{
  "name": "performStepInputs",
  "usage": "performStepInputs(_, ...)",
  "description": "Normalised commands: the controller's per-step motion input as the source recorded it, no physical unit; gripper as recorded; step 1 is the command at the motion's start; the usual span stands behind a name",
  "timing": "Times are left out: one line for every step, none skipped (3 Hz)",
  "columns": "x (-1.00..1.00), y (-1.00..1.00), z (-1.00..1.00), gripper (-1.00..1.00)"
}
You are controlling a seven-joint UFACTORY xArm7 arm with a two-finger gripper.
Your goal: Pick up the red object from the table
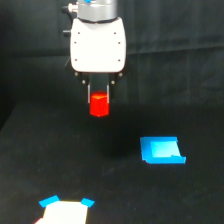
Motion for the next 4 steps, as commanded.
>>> performStepInputs(0.62, -0.34, -0.13, -1.00)
performStepInputs(-0.05, -0.03, -0.07, -1.00)
performStepInputs(0.34, -0.13, -0.38, -0.88)
performStepInputs(-0.35, -0.66, 0.22, -0.66)
